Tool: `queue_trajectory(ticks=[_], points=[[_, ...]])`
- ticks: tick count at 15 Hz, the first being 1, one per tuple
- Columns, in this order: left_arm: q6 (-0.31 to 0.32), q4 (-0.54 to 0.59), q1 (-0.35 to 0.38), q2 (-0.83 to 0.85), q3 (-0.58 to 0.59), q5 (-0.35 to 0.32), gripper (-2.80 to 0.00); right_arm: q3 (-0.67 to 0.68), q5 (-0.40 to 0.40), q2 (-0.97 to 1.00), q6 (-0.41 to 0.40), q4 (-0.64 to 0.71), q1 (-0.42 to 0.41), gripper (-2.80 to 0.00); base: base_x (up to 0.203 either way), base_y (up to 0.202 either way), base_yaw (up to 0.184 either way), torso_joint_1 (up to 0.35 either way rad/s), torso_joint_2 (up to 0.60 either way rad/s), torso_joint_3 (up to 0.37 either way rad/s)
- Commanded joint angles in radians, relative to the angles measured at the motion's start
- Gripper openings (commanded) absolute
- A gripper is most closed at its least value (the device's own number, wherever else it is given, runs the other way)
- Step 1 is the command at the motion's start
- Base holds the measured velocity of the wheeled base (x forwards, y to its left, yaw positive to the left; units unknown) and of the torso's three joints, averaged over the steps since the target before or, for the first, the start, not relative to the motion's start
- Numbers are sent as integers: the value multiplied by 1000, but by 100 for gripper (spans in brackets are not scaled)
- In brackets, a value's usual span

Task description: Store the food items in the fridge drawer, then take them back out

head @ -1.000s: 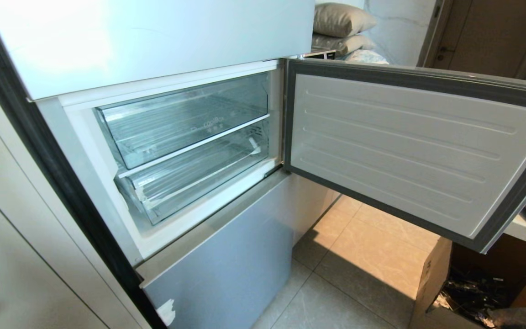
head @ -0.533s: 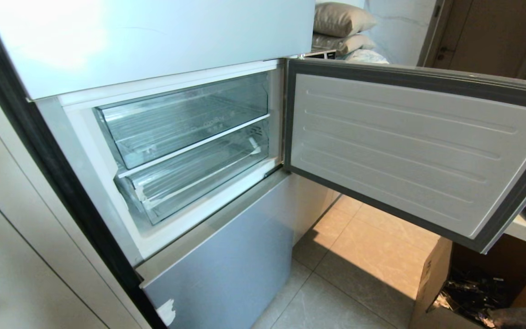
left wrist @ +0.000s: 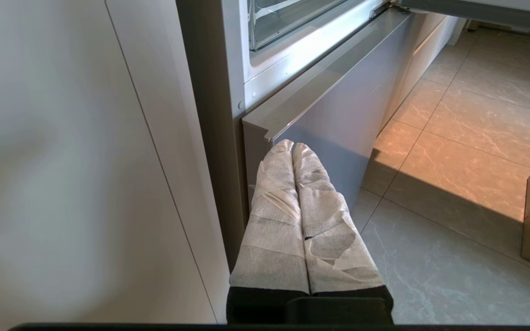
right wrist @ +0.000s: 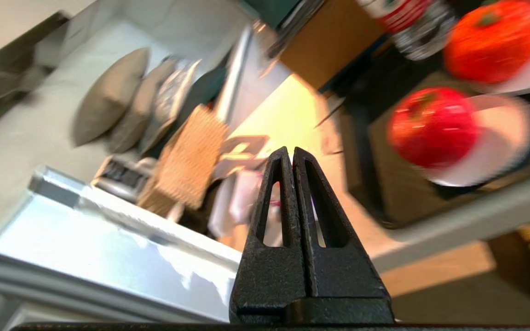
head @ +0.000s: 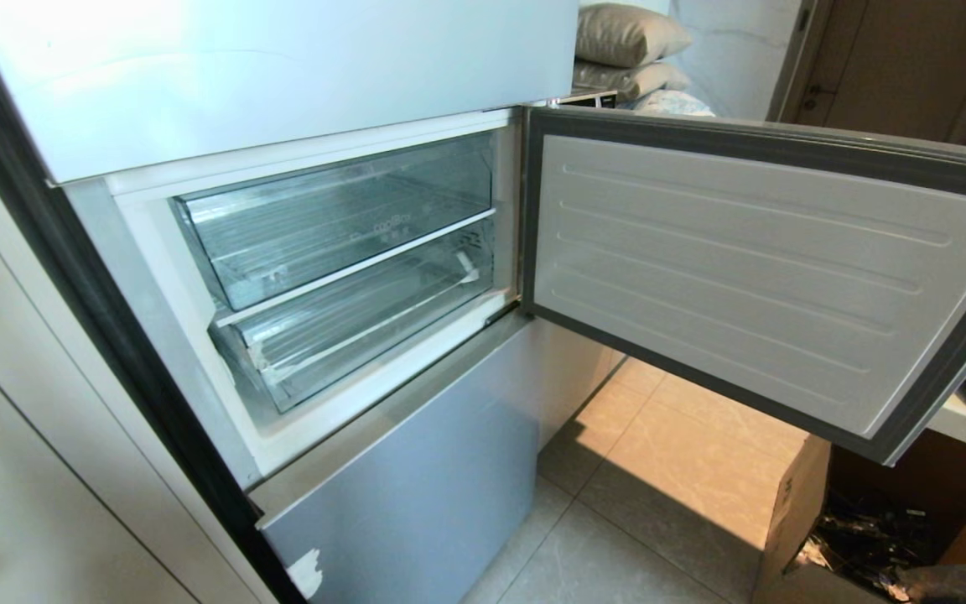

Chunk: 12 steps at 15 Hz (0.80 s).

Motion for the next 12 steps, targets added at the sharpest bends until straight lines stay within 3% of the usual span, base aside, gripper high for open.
queue_trajectory(ticks=[1,6,9,12], points=[[0,0,0,0,0,0,-280,-101,89,139,51,-4,-1,-280,0,0,0,0,0,0],[-1,0,0,0,0,0,-280,-285,351,293,117,43,51,-280,0,0,0,0,0,0],[1,0,0,0,0,0,-280,-355,503,330,238,105,61,-280,0,0,0,0,0,0],[-1,0,0,0,0,0,-280,-459,571,393,326,111,61,-280,0,0,0,0,0,0]])
